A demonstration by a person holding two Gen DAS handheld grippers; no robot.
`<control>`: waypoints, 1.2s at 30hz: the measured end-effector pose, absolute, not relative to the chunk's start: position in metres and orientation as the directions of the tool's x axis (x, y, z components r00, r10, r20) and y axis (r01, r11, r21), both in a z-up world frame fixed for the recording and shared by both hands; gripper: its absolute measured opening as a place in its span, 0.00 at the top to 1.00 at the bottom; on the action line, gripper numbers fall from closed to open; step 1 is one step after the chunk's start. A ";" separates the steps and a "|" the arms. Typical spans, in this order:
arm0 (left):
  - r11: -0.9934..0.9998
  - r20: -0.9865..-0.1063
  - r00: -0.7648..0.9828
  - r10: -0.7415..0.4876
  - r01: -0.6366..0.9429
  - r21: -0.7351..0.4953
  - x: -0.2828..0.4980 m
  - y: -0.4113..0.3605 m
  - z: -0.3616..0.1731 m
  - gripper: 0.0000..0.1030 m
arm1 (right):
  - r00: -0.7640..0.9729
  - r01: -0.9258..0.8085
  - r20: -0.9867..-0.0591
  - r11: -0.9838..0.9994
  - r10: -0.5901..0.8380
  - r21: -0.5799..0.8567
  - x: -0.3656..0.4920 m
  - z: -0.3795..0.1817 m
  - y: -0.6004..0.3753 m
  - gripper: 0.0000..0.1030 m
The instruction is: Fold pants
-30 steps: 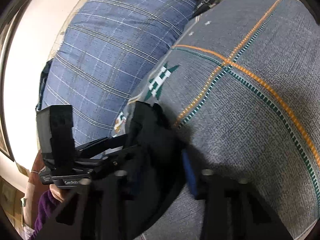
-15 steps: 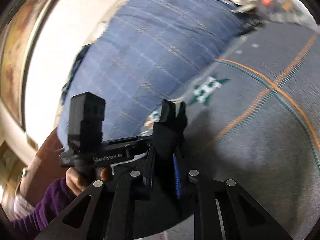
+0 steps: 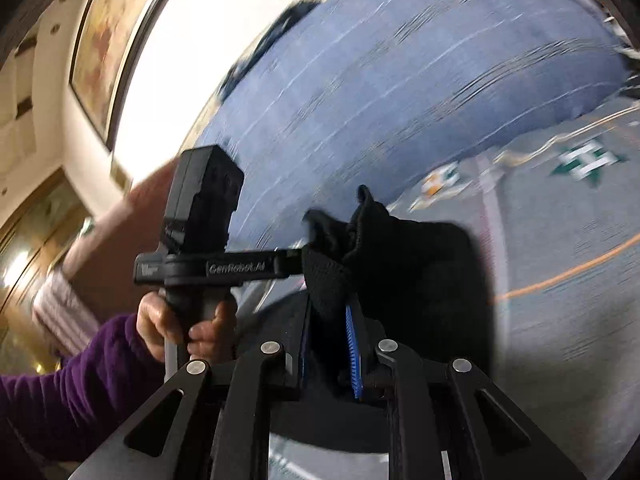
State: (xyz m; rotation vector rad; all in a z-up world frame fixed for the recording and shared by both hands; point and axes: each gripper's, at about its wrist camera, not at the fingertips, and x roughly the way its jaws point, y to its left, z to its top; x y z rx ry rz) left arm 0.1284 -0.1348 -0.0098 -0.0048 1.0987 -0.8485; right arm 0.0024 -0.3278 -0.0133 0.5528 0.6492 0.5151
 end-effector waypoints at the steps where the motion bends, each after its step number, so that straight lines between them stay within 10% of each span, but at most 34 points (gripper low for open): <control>1: 0.714 -0.780 0.188 -0.597 0.567 -0.410 0.126 -0.119 -0.017 0.75 | 0.661 -0.282 -0.431 0.736 0.614 0.616 0.003 -0.016 -0.317 0.85; 8: 0.812 -0.797 0.278 -0.536 0.430 -0.395 0.108 -0.046 -0.036 0.73 | 0.385 -0.337 -0.614 0.724 0.689 0.602 0.013 -0.050 -0.259 0.70; 12: 0.822 -0.761 0.362 -0.538 0.426 -0.378 0.095 -0.039 -0.014 0.71 | 0.492 -0.369 -0.492 0.684 0.718 0.629 0.001 -0.030 -0.289 0.62; 20: 0.785 -0.738 0.383 -0.556 0.535 -0.314 0.076 -0.098 0.003 0.57 | 0.638 -0.172 -0.584 0.832 0.502 0.527 0.014 -0.039 -0.319 0.81; 27: 0.876 -0.856 0.351 -0.379 0.434 -0.210 0.091 -0.103 -0.056 0.53 | 0.554 -0.136 -0.744 0.922 0.373 0.361 0.025 -0.064 -0.304 0.82; 36: 0.884 -0.797 0.423 -0.432 0.372 -0.283 0.075 -0.060 -0.035 0.51 | 0.581 -0.139 -0.733 0.931 0.352 0.337 0.024 -0.061 -0.292 0.77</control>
